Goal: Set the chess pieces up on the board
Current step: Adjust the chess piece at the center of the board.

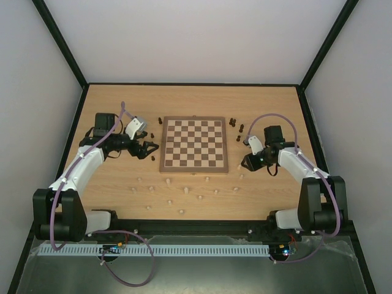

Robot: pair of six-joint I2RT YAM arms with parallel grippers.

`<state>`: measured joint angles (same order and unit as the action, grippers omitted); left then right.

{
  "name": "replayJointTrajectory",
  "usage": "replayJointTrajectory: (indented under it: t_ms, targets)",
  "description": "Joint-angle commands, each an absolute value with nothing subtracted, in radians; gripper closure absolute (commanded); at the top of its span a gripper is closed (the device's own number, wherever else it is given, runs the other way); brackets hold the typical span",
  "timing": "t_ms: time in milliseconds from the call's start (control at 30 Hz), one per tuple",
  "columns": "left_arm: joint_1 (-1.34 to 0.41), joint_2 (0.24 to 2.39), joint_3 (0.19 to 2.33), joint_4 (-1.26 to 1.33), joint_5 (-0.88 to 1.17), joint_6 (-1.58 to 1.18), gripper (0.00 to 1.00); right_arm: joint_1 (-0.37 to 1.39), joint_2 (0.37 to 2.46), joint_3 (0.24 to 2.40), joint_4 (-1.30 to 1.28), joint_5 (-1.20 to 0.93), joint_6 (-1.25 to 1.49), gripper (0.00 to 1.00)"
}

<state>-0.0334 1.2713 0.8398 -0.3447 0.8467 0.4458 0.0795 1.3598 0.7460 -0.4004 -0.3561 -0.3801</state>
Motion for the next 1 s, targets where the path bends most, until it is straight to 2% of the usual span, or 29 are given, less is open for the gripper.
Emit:
replayJointTrajectory:
  t_ms: [0, 967]
  targets:
    - [-0.029, 1.275, 0.83, -0.343, 0.889, 0.478, 0.01, 0.077, 1.377, 0.773, -0.421, -0.346, -0.381, 0.66]
    - [-0.029, 1.295, 0.836, -0.354, 0.896, 0.489, 0.01, 0.134, 1.424, 0.784, -0.408, -0.307, -0.377, 0.71]
